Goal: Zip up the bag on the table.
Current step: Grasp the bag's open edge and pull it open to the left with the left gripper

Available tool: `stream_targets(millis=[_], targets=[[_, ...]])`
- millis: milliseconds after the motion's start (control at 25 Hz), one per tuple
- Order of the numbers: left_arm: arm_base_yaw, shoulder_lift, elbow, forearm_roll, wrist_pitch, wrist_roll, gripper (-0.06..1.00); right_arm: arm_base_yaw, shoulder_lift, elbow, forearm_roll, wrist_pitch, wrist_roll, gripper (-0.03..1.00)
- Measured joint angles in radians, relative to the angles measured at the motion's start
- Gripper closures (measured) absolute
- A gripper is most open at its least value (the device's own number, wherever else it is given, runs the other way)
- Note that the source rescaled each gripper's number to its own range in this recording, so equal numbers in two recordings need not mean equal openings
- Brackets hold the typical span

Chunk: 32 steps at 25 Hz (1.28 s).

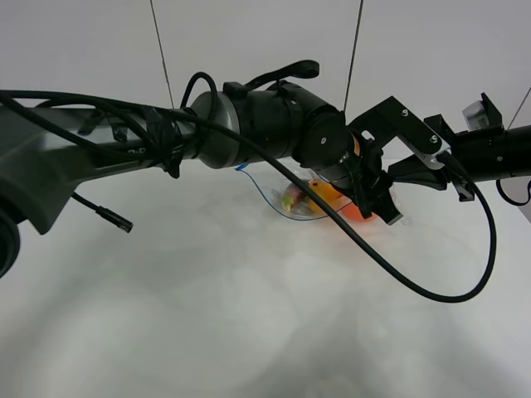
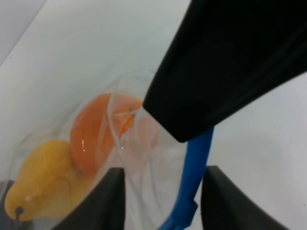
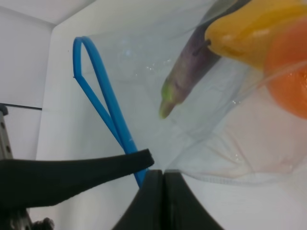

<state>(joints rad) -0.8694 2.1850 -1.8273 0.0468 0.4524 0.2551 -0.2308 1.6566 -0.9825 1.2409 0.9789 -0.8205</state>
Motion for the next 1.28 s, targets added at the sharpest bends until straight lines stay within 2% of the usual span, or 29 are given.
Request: stream_targets(millis=[560,760,1040,1120,1280], targets=[[0.0,0.031,-0.001,0.001,0.025,0.001,0.52,0.0,0.0,0.0,0.0,0.003,-0.005,0.97],[0.0,0.031,-0.001,0.003,0.025,0.001,0.65,0.0,0.0,0.0,0.0,0.004,-0.007,0.97],[0.0,0.031,-0.001,0.005,0.025,0.001,0.71,0.0,0.0,0.0,0.0,0.004,-0.007,0.97],[0.0,0.031,-0.001,0.019,0.025,0.002,0.76,0.0,0.0,0.0,0.0,0.004,-0.007,0.97],[-0.001,0.031,-0.001,0.064,0.027,0.003,0.94,0.0,0.0,0.0,0.002,0.004,-0.007,0.97]])
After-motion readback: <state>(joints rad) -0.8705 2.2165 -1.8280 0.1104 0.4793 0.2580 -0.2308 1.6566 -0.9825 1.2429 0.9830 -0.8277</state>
